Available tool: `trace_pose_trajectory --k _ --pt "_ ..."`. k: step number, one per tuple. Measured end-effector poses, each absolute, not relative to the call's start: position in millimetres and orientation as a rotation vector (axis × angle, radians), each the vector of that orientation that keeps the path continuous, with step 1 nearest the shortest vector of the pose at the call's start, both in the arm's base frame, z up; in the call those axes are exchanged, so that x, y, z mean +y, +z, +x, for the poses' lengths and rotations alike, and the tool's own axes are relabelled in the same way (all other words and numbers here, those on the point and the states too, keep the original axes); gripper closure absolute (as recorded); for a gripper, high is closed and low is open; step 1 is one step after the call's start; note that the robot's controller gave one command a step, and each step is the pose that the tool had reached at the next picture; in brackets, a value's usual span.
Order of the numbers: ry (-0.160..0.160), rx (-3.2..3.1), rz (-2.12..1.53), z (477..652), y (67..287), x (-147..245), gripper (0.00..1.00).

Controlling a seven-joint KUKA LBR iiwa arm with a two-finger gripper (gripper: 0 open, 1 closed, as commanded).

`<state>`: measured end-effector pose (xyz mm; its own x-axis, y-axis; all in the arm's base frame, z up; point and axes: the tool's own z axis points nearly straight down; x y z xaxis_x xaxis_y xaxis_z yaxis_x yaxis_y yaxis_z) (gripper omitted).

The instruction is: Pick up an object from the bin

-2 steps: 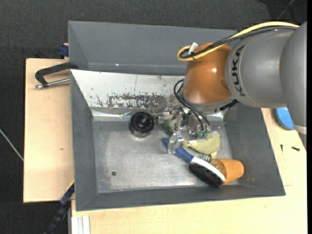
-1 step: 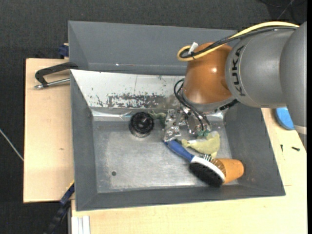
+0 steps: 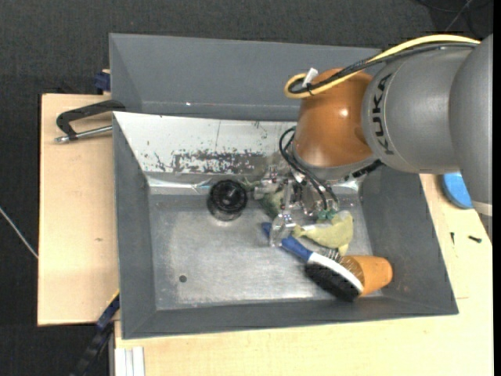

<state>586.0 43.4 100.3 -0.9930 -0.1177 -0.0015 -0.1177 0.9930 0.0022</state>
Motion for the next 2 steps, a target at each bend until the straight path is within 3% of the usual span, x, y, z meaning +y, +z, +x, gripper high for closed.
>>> trace_pose_trajectory --k 1,2 --pt "0.000 3.040 -0.758 587.9 74 152 0.00" --pt "0.006 3.024 -0.815 596.9 72 218 0.00"
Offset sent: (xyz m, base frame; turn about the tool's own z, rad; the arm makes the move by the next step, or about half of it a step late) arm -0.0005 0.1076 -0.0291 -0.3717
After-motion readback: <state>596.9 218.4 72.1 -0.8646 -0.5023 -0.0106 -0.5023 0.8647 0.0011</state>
